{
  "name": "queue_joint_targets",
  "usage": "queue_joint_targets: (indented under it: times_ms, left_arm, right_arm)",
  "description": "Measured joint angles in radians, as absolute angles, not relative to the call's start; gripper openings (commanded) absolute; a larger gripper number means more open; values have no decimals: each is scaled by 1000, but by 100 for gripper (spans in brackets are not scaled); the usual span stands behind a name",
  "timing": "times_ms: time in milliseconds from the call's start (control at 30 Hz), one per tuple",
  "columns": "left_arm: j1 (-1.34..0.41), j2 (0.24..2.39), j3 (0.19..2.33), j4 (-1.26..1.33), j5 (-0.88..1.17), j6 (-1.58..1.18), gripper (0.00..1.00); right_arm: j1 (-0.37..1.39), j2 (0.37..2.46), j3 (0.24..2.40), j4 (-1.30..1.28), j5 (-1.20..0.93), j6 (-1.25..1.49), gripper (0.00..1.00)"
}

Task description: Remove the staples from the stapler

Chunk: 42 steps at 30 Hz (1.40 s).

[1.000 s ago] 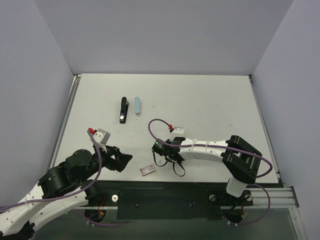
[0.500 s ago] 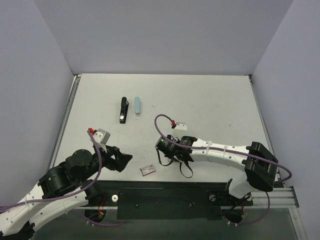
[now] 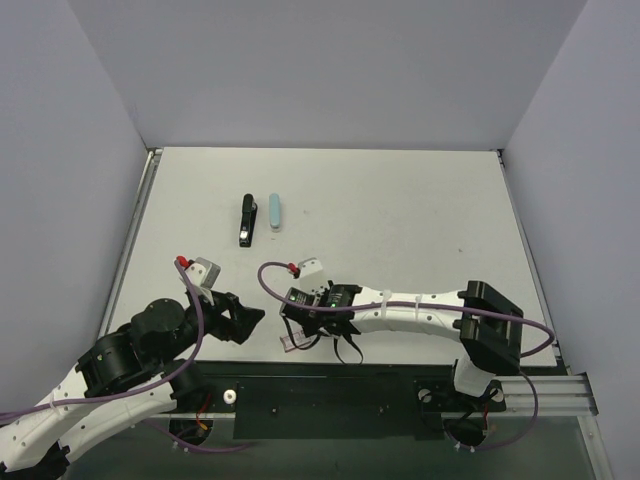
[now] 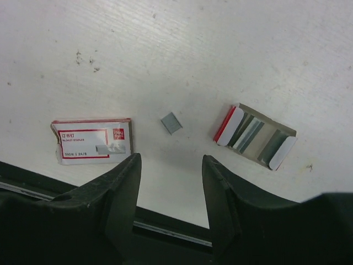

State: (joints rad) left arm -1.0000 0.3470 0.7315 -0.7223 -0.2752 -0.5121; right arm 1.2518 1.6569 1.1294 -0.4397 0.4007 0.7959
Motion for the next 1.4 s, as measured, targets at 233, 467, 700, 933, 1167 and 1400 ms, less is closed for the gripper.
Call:
queue_joint_targets:
  times_ms: [233,467,700,933,1167,1400]
  left_arm:
    - [-1000,345,731,-722,-277,-512,86]
    - [-1000,339,731,-723,-277,-512,86]
    - [-996,287,731,-723,-290,-513,86]
    - [-984,284,731,-723,-292,-513,86]
    - [-974,285,731,-723,-292,-513,86]
    - [-973,286,731,-723,-292,-513,86]
  right_arm:
    - [1243,1681,1124,-363,308,585,49]
    - [1195,1681,1060,-279,212,447,48]
    - [1126,1681,994,-212,119,381,47]
    - [1126,1681,993,-180,67,336,44]
    - [1125,1688,993,-173,57,311,35]
    - [1118,1716,993,-167,43,288,35]
